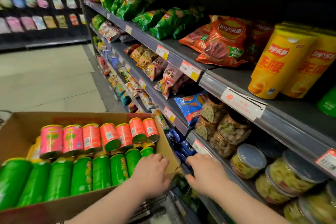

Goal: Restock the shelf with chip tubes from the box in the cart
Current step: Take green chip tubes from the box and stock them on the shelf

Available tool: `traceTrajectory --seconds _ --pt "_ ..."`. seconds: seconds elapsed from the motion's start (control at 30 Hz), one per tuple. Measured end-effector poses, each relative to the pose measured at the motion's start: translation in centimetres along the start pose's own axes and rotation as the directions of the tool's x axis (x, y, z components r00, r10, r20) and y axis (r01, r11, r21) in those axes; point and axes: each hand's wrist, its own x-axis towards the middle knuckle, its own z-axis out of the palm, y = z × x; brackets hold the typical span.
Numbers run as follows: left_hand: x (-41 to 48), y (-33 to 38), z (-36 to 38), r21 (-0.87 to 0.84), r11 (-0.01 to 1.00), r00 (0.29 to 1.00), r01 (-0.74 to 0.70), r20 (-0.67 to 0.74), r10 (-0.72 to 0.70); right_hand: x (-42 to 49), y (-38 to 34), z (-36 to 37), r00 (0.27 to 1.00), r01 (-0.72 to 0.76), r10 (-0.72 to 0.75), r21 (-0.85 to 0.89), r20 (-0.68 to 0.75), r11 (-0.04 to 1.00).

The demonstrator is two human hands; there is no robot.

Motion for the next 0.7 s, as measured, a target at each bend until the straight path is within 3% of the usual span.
traceTrajectory --seconds 0.37,0.7 --pt "-8.9 -14.8 2.2 -0.045 0.980 0.974 0.194 0.130 -0.187 5.3 -16.2 1.7 0.987 0.130 -0.129 -0.006 0.097 0.991" --pt "-15.3 -27.2 3.6 -0.062 0.933 0.927 0.356 0.152 -0.343 9.9 -29.1 3.5 0.954 0.237 -0.234 0.007 0.185 0.971"
